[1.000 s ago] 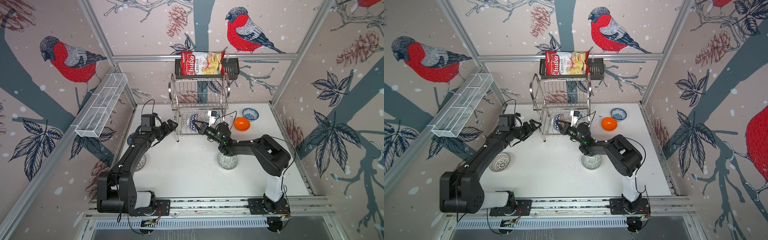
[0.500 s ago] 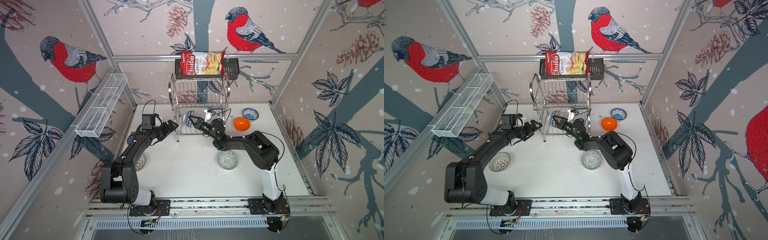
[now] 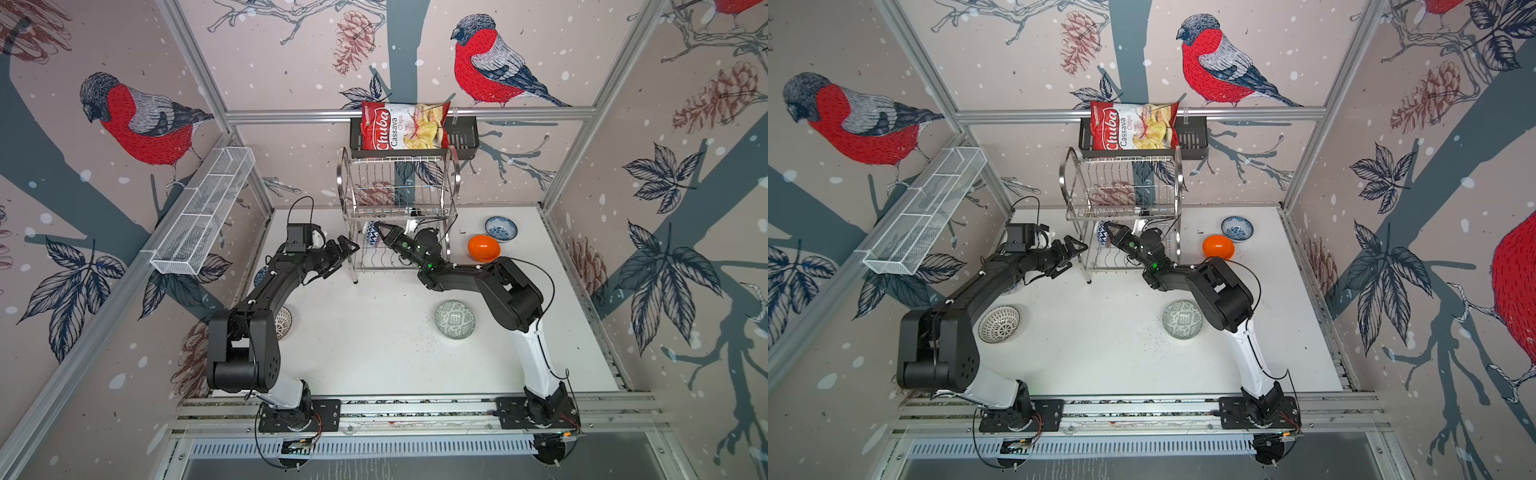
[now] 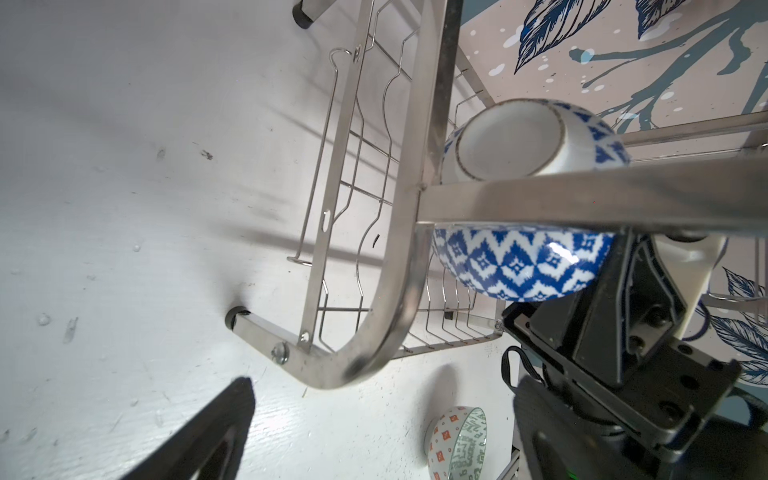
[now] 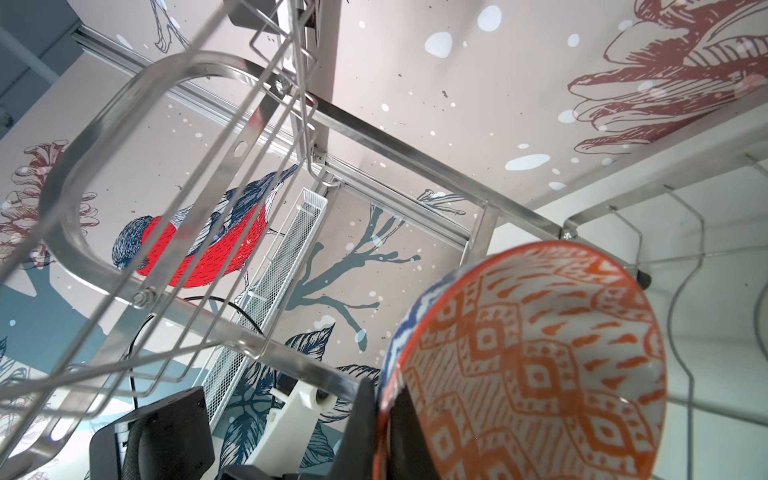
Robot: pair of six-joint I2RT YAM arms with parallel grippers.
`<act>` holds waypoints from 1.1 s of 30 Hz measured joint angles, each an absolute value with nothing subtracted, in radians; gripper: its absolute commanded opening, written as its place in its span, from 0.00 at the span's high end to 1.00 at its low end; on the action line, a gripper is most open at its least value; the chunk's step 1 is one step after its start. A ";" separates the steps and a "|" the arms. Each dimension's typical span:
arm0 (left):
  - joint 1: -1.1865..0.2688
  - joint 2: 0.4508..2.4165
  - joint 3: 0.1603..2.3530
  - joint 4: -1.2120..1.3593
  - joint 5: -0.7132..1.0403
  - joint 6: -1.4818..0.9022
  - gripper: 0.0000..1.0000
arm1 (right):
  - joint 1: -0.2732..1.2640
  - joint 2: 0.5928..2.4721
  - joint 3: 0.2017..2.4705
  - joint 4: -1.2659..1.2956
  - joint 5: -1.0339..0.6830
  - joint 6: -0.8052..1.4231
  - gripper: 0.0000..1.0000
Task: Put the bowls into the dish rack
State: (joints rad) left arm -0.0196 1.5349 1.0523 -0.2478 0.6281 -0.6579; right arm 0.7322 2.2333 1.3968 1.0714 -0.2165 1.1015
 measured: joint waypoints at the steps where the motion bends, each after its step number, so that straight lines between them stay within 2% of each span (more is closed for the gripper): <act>1: -0.020 1.533 1.050 -0.248 0.628 -0.658 0.02 | 0.731 2.240 1.405 1.068 -0.217 1.103 1.00; 15: -0.020 1.524 1.040 -0.252 0.628 -0.658 0.02 | 0.711 2.317 1.501 1.015 -0.253 1.154 1.00; 33: -0.020 1.523 1.040 -0.274 0.625 -0.655 0.02 | 0.667 2.437 1.697 0.905 -0.389 1.150 1.00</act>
State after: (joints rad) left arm -0.0196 1.5234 1.0401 -0.2745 0.6247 -0.6548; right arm 0.6674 2.4371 1.6970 0.9054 -0.3889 1.1503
